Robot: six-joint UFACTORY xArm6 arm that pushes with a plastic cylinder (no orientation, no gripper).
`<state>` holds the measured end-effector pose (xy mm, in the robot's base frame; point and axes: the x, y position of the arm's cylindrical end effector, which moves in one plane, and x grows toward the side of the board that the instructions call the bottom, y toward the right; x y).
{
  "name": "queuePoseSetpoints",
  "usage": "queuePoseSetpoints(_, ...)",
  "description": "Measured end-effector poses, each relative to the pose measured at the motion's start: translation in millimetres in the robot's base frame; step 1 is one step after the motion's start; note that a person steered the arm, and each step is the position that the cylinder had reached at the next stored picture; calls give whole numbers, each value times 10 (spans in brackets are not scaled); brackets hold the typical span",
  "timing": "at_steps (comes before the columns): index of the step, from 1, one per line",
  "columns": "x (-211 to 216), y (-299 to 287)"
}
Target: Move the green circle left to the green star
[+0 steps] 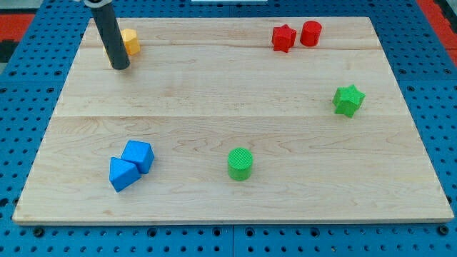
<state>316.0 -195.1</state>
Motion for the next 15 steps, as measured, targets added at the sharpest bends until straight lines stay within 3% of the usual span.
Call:
queuePoseSetpoints(1,269,48)
queuePoseSetpoints(3,1107,1072)
queuePoseSetpoints(5,2134,1080)
queuePoseSetpoints(6,2317,1162)
queuePoseSetpoints(8,2409,2315)
queuePoseSetpoints(9,2179,2316)
queuePoseSetpoints(11,2346,2680)
queuePoseSetpoints(12,1844,2694)
queuePoseSetpoints(15,1255,3282)
